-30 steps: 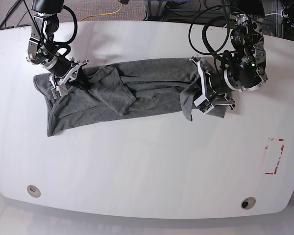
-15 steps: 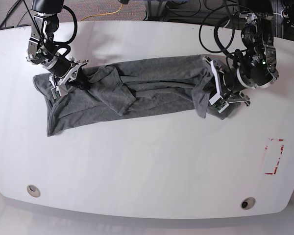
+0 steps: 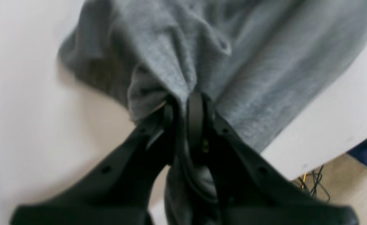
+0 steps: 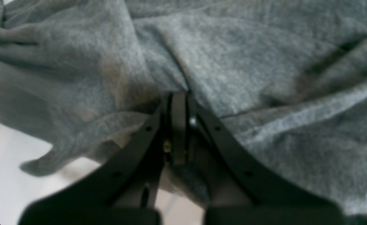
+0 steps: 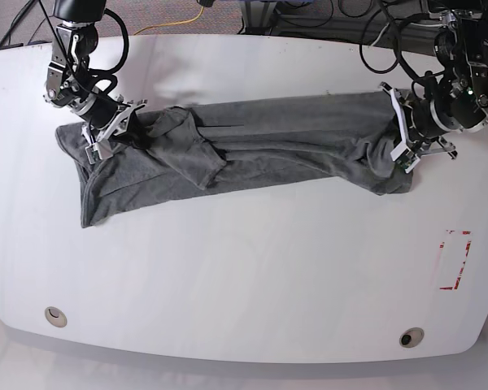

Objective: Layout the t-shirt on the table in an organized manner, then fold the t-shirt properly

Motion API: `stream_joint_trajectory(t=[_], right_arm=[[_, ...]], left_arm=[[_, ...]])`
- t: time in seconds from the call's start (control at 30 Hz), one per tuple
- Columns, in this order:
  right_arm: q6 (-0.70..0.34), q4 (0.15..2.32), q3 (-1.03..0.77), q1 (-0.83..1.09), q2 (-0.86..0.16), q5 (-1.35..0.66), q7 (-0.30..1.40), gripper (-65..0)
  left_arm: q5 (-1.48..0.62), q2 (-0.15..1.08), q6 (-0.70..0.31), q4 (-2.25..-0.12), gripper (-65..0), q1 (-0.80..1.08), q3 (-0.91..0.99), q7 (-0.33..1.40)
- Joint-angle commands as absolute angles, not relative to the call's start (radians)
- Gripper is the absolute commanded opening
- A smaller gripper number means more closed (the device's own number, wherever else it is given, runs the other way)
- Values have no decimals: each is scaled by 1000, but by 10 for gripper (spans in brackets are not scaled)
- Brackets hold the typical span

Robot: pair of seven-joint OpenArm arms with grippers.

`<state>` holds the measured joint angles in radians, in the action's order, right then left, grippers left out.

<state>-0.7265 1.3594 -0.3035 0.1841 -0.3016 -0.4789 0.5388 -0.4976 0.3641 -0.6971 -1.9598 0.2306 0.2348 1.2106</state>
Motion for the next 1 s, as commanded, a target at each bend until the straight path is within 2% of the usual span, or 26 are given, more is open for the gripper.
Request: stream_joint_trajectory(t=[0.0,0.2,0.3,0.4,0.53,0.6,0.97], right_arm=[[-698,1351,-302,194,-311,-401,630,-647],[-698,1351,-302,194,-311,-401,631,-647],[-698,1353,-300,194,-311,-401,647,-647],[-698,1356,-300,193,-311,-403,662,-647],[-698,1356,-300,183,-311,-403,665,-647],[-698,1356,-300,179,-311,-403,665,-647],[-698,1356,-300,173,-311,-403,667,-647]], left_arm=[[-499,390,-698,-1974,-646,222,266,1198],[-493,394,-698,-1971,-642,225,298,1198],[-493,412,-698,-1971,-592,225,298,1213],[-493,430,-698,-1969,-481,219,298,1256],[-493,430,-698,-1969,-300,217,298,1276],[-493,432,-698,-1969,-253,219,298,1276],[-351,435,-698,-1971,-236,183,320,1274]])
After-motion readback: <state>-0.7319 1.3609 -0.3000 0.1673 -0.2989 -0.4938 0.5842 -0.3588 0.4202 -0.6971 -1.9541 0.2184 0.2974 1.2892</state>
